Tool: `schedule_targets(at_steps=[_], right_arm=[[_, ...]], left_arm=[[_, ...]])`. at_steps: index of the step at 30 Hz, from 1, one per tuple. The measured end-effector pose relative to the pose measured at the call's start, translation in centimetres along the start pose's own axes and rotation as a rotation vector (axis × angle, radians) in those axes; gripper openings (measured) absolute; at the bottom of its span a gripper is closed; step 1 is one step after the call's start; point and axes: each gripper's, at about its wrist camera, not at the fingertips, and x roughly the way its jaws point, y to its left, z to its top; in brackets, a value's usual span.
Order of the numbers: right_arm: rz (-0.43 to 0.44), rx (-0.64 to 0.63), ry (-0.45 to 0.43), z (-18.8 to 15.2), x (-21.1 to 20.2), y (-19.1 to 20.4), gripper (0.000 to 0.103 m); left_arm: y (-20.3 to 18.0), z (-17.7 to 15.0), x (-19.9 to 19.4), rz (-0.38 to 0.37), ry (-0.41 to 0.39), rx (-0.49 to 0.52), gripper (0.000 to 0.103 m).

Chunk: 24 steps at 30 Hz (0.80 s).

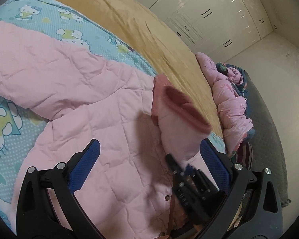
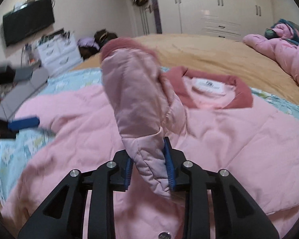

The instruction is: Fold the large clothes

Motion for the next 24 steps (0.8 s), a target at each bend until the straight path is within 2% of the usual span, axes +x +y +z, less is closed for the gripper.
schedule_targets(at_steps=[2, 4, 5, 6, 9, 15, 17, 19, 20, 21, 22, 23, 24], right_arm=[[0.022, 0.0, 0.027, -0.2, 0.3, 0.2, 0.041], [0.077, 0.032, 0.063, -0.7, 0.6, 0.1, 0.06], [0.099, 0.042, 0.079, -0.9, 0.7, 0.1, 0.064], [0.118, 0.042, 0.098, -1.2, 0.8, 0.4, 0.072], [0.163, 0.043, 0.099, -1.6, -0.6, 1.0, 0.086], [0.212, 0.177, 0.062, -2.4, -5.4, -0.8, 0.086], [0.199, 0.225, 0.046, -2.8, -7.0, -2.3, 0.086], [0.185, 0.274, 0.025, -3.1, -8.4, -4.0, 0.086], [0.166, 0.298, 0.009, -3.4, -9.4, -5.1, 0.086], [0.156, 0.311, 0.001, -3.5, -9.8, -5.7, 0.086], [0.139, 0.334, -0.009, -3.7, -10.5, -6.7, 0.086], [0.122, 0.35, -0.016, -3.9, -11.1, -7.7, 0.086], [0.108, 0.358, -0.021, -4.1, -11.6, -8.4, 0.086]], left_arm=[[0.1, 0.0, 0.2, 0.002, 0.003, 0.001, 0.094], [0.4, 0.0, 0.6, 0.006, 0.009, -0.002, 0.094], [0.5, -0.1, 0.8, 0.002, 0.013, -0.007, 0.094], [0.6, 0.0, 0.9, -0.004, 0.015, -0.01, 0.094], [0.9, -0.1, 1.8, -0.037, 0.035, -0.026, 0.094], [0.9, -0.3, 5.1, -0.098, 0.105, -0.006, 0.094], [0.8, -0.6, 6.3, -0.085, 0.129, 0.009, 0.093], [0.3, -1.2, 7.5, -0.037, 0.143, 0.06, 0.092], [0.0, -1.3, 7.9, -0.02, 0.147, 0.08, 0.082], [-0.4, -1.8, 8.4, 0.011, 0.152, 0.118, 0.059], [-0.5, -1.9, 8.6, 0.033, 0.154, 0.137, 0.047], [-0.8, -2.1, 8.9, 0.059, 0.159, 0.161, 0.025], [-1.1, -2.3, 9.1, 0.096, 0.163, 0.198, 0.011]])
